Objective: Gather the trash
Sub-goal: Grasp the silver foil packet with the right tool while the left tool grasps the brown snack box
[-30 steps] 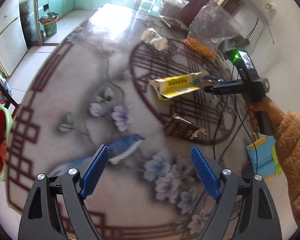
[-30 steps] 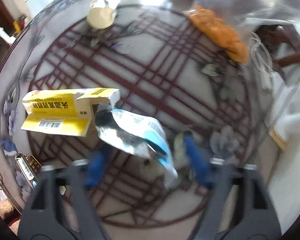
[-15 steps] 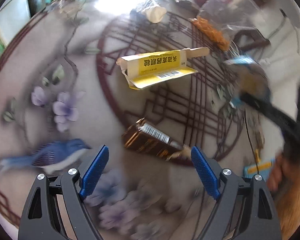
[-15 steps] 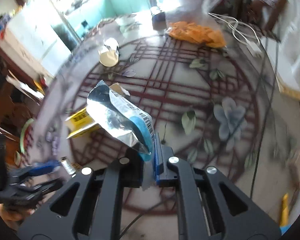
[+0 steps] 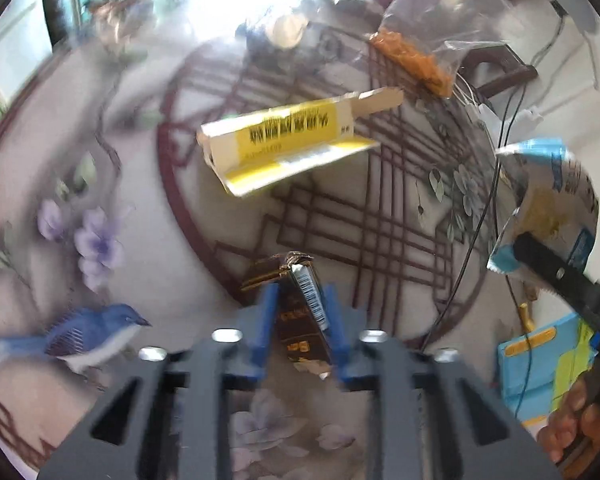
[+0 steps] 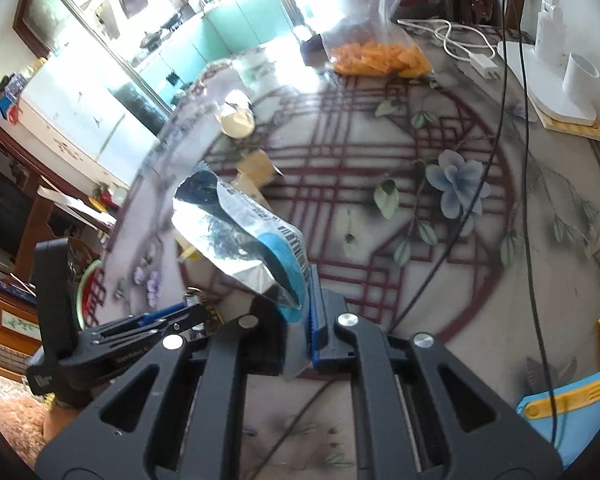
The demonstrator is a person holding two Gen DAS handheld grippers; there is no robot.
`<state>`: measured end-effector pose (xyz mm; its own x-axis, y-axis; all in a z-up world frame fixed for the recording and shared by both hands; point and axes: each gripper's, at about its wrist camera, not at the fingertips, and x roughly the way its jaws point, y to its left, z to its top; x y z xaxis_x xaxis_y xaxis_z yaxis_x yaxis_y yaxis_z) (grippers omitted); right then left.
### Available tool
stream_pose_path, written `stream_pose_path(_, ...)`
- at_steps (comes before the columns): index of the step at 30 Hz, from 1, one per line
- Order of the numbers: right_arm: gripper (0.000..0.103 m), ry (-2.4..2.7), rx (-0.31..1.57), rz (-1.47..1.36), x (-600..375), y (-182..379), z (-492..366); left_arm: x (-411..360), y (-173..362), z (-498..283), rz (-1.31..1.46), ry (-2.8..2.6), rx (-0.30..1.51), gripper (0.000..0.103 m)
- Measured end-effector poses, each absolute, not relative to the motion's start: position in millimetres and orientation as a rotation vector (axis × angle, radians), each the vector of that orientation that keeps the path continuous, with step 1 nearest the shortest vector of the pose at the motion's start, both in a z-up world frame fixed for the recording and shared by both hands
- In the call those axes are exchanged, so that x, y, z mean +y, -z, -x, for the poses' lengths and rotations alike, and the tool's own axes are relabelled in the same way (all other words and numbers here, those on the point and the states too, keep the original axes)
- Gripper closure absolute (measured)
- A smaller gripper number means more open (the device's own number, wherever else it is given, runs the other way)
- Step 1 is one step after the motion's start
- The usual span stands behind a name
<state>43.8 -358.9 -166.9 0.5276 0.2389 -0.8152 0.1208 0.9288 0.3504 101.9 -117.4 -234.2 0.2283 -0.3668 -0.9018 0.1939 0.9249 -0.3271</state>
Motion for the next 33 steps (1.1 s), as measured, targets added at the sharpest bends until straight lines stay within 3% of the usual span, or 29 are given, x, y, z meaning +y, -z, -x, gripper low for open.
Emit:
stream_pose_path(4, 0.094, -0.077, 0.977, -0.366, -346, 153, -44, -107, 209, -99, 0.093, 0.394, 1.184, 0.103)
stream_pose_path(10, 0.093, -0.104, 0.966, -0.351, -323, 147, -47, -86, 175, -90, 0.043, 0.386, 1.06, 0.103)
stream_pose_path(14, 0.093, -0.102, 0.972, -0.35, -314, 151, -48, -80, 180, -91, 0.027, 0.382, 1.095, 0.1)
stream_pose_path(16, 0.093, -0.097, 0.979, -0.351, -311, 153, -49, -80, 188, -89, 0.049, 0.387, 1.13, 0.075)
stream_pose_path(17, 0.093, -0.094, 0.981, -0.349, -311, 154, -49, -82, 192, -88, 0.061, 0.393, 1.14, 0.048)
stream_pose_path(18, 0.093, -0.087, 0.984, -0.344, -311, 154, -49, -86, 196, -87, 0.067, 0.405, 1.141, 0.039)
stream_pose_path(22, 0.093, -0.06, 0.985, -0.345, -315, 155, -39, -116, 220, -90, 0.02, 0.447, 1.209, 0.037)
stream_pose_path(28, 0.093, -0.002, 0.981, -0.372, -333, 152, -12, -134, 258, -97, -0.007, 0.373, 1.333, 0.035)
stream_pose_path(30, 0.093, 0.023, 0.978, -0.375, -338, 151, -5, -137, 264, -95, -0.034, 0.378, 1.338, 0.04)
stream_pose_path(31, 0.093, 0.028, 0.976, -0.38, -340, 151, -4, -138, 263, -93, -0.046, 0.383, 1.321, 0.05)
stream_pose_path(32, 0.093, 0.035, 0.973, -0.387, -343, 151, -2, -137, 261, -91, -0.042, 0.409, 1.313, 0.074)
stream_pose_path(33, 0.093, 0.039, 0.967, -0.392, -343, 150, -1, -136, 259, -90, -0.041, 0.421, 1.317, 0.08)
